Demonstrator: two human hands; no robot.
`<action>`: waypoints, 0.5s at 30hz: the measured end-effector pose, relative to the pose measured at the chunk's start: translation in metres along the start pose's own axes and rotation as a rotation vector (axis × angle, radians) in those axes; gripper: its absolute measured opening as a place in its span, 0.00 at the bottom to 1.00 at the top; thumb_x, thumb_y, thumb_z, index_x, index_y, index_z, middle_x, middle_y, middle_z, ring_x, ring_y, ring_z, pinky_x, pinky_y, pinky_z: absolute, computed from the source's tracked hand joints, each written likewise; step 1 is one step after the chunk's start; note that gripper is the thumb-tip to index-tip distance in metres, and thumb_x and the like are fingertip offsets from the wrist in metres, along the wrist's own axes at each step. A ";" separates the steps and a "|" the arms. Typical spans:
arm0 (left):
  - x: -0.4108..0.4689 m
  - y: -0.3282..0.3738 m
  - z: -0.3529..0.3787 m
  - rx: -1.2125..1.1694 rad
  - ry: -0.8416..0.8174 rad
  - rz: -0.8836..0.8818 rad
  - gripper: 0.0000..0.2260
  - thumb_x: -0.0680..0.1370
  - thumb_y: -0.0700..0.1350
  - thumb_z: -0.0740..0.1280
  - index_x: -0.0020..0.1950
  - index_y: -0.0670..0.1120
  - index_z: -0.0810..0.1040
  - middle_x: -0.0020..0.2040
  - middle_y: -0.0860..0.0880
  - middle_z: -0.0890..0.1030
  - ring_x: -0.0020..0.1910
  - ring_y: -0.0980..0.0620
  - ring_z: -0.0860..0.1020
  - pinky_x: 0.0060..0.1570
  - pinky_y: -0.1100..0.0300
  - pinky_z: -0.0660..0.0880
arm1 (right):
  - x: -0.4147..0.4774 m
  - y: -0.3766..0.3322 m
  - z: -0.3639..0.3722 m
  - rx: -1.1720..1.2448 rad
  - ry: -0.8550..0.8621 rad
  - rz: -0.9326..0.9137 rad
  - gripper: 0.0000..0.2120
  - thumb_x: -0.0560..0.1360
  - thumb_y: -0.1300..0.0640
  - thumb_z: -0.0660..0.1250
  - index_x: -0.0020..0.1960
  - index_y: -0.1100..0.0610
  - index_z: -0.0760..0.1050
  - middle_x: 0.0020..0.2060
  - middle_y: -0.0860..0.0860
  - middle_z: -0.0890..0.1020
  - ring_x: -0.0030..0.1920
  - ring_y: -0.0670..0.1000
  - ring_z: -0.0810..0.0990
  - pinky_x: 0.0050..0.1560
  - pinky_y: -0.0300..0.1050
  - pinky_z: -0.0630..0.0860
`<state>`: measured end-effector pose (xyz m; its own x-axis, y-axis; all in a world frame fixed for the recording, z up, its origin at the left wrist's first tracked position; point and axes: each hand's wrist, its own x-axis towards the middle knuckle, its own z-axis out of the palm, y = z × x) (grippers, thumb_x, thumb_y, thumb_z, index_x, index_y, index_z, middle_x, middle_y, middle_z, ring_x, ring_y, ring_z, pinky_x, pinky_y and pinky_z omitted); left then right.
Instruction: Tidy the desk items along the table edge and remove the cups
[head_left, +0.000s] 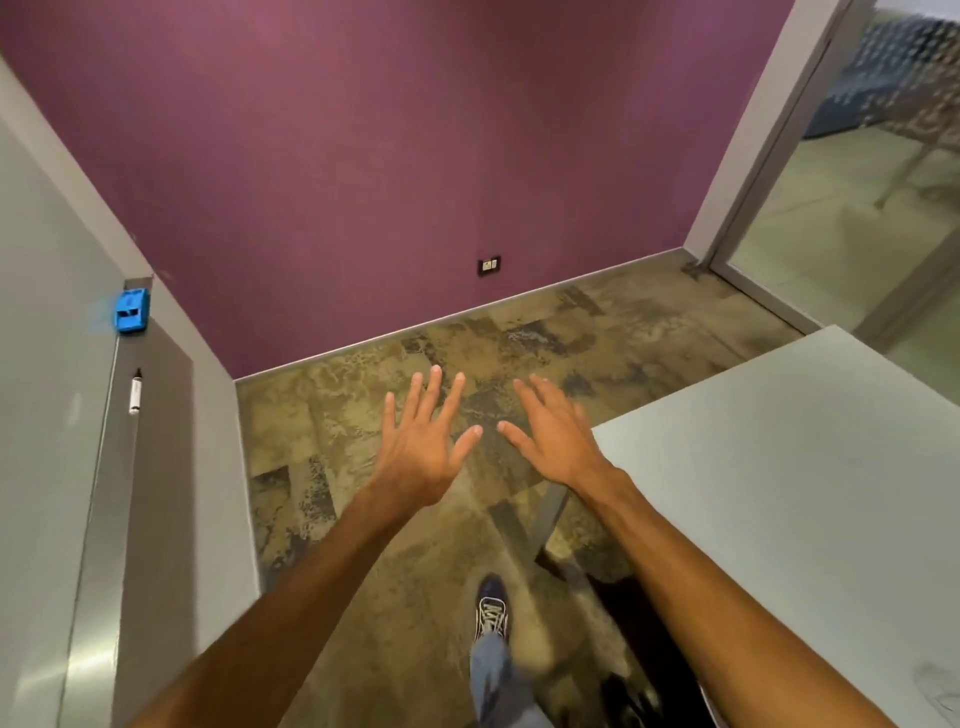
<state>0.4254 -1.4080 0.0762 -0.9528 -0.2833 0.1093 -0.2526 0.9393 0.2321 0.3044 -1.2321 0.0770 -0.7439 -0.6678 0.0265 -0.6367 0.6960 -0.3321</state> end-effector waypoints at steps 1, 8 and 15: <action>0.019 -0.004 0.004 0.011 0.000 0.006 0.32 0.80 0.67 0.42 0.80 0.57 0.41 0.81 0.50 0.42 0.80 0.48 0.41 0.76 0.42 0.42 | 0.018 0.006 0.002 0.013 0.000 0.004 0.33 0.80 0.37 0.54 0.79 0.52 0.53 0.79 0.56 0.55 0.79 0.56 0.53 0.73 0.62 0.57; 0.157 -0.020 0.020 0.008 -0.062 0.025 0.31 0.81 0.67 0.42 0.79 0.57 0.37 0.80 0.50 0.38 0.79 0.47 0.38 0.76 0.42 0.39 | 0.142 0.050 0.001 0.079 0.041 0.049 0.31 0.81 0.38 0.53 0.79 0.53 0.56 0.79 0.56 0.58 0.78 0.56 0.55 0.72 0.60 0.58; 0.266 -0.024 0.029 -0.016 -0.092 0.065 0.31 0.81 0.67 0.44 0.80 0.57 0.39 0.81 0.50 0.40 0.79 0.47 0.39 0.77 0.40 0.43 | 0.233 0.088 -0.014 0.091 0.026 0.092 0.32 0.81 0.38 0.54 0.79 0.53 0.55 0.79 0.55 0.56 0.79 0.54 0.53 0.74 0.62 0.57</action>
<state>0.1730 -1.5002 0.0717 -0.9787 -0.2020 0.0352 -0.1877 0.9518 0.2427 0.0718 -1.3230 0.0673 -0.8039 -0.5946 0.0162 -0.5457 0.7263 -0.4181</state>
